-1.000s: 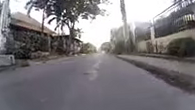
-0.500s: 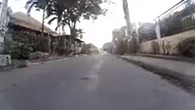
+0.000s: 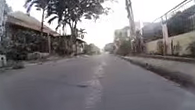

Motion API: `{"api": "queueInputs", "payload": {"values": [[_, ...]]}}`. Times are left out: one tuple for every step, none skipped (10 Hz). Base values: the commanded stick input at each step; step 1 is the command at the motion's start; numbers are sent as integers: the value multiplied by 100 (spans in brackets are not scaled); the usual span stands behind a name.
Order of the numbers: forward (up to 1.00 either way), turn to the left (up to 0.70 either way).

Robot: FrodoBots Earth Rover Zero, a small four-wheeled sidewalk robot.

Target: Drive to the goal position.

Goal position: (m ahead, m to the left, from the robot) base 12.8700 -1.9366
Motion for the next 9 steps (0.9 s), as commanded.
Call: {"api": "queueInputs", "payload": {"values": [[100,0],[100,0],[100,0],[100,0],[100,0],[100,0],[100,0],[100,0],[100,0]]}}
